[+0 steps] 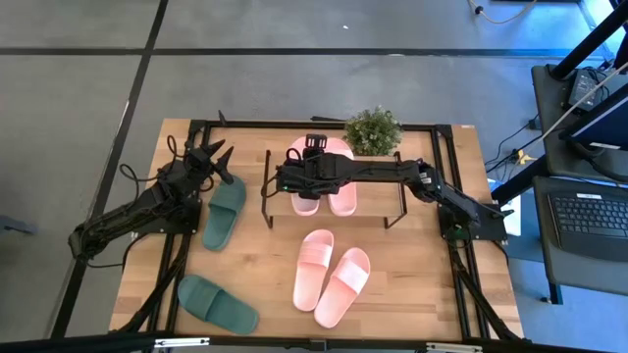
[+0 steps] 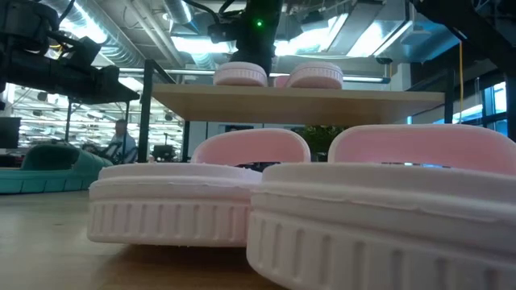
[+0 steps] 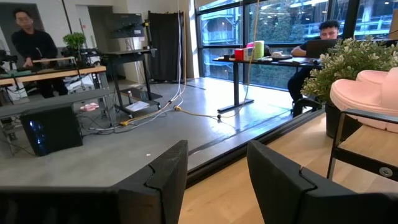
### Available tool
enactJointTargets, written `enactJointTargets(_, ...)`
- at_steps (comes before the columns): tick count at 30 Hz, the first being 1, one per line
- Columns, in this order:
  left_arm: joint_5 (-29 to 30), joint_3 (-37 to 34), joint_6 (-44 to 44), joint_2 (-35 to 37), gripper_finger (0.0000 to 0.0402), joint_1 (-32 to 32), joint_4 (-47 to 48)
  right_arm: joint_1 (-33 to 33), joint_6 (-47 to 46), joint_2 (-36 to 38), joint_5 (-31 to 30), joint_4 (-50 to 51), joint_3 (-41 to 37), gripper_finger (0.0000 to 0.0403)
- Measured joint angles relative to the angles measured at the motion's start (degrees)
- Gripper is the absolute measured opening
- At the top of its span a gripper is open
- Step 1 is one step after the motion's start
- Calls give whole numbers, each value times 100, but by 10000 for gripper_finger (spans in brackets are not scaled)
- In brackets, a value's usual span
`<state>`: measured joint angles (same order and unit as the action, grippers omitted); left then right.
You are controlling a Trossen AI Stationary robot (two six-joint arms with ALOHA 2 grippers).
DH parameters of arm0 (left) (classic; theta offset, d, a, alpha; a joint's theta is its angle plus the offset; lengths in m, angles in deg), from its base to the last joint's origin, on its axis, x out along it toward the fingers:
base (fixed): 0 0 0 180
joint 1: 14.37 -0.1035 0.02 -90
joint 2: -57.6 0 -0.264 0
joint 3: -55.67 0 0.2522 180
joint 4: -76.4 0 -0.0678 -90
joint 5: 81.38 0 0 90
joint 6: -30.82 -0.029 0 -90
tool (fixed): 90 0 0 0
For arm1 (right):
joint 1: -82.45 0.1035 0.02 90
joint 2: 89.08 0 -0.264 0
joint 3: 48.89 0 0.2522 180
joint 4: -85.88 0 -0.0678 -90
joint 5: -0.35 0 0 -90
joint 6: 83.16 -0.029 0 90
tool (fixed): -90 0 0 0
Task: Pick and place slides into the shelf
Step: Put the pink slide on the shelf
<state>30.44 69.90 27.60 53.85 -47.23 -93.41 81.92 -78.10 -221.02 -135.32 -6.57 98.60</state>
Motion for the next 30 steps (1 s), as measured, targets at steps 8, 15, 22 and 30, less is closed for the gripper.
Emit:
enactJointTargets(8,1,0,2,1,159,-1,0,2,13,0,-8,-6,0,138)
enactJointTargets(15,2,0,0,1,159,-2,1,53,10,-2,-5,9,23,138)
enactJointTargets(22,0,0,2,2,159,-2,1,123,-57,66,534,-17,122,138)
enactJointTargets(30,0,0,2,2,159,0,1,95,-686,146,820,-34,122,138)
